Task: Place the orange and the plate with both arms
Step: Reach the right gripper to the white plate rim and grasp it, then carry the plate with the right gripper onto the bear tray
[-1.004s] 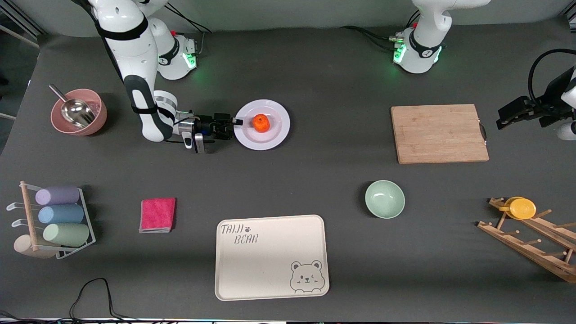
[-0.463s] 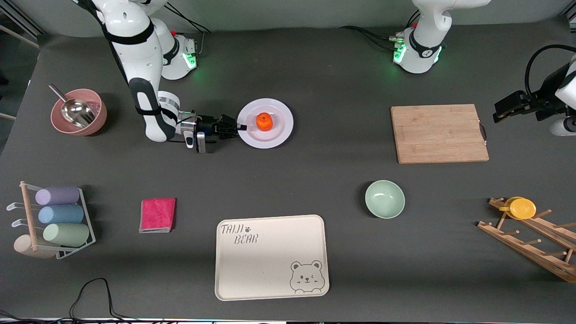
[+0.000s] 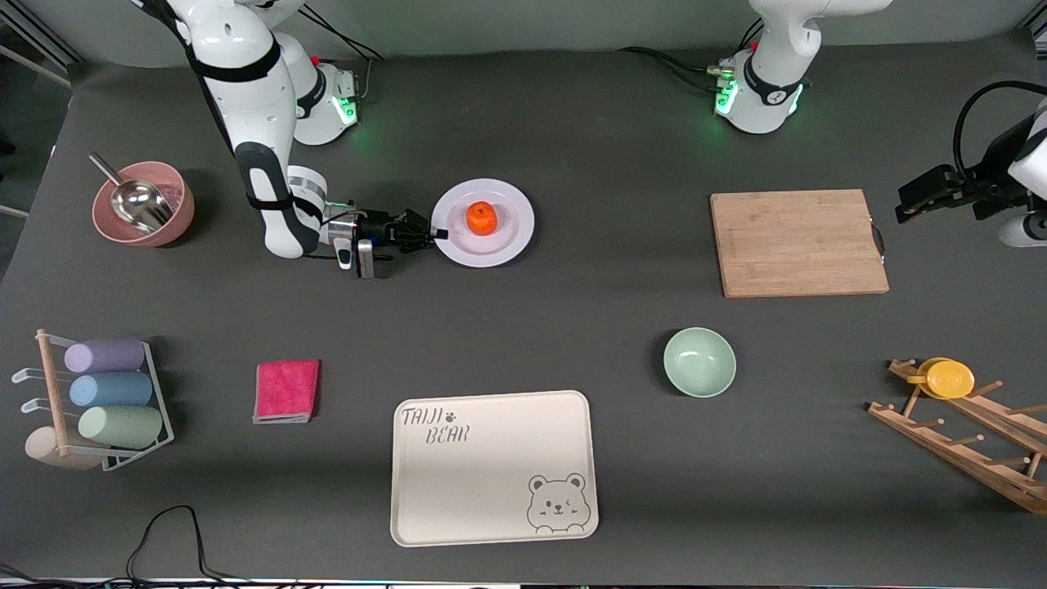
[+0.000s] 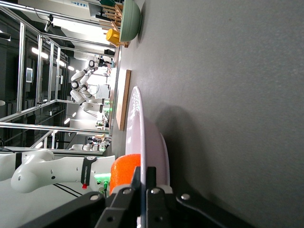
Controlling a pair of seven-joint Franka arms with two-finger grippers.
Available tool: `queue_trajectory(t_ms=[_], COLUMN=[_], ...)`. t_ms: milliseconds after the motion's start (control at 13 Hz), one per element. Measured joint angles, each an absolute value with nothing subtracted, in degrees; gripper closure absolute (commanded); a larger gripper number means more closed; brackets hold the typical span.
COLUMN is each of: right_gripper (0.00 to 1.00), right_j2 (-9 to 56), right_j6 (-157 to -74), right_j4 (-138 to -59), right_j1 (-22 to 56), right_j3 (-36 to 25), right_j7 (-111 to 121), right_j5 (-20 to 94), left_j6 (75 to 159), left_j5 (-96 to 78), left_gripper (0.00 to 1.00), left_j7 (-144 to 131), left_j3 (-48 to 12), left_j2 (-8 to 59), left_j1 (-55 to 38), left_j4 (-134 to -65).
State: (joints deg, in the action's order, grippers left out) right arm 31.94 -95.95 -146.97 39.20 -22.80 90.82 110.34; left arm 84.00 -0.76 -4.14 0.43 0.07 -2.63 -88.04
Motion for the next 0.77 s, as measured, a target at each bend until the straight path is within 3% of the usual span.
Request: queue_trajectory(t_ms=[386,772], right_gripper=[1.0,1.0], right_j2=[30.89,20.36], right_j6=[-95.57,-95.43], right_j4=[-145.97,-143.66], right_j1=[38.91,38.8], right_j3=[-25.44,-32.68], right_j7=[85.39,73.0], right_j5=[108.13,97.66], left_j6=[83.83,83.81], left_j5=[-0.76,-0.63], left_gripper=[0.0,0.0], left_j7=[-4.14,-0.86], left_j3=[0.32,0.25], left_j2=[0.14,0.37], left_j1=[-2.63,-2.63], left_j4=[-88.21,-88.66])
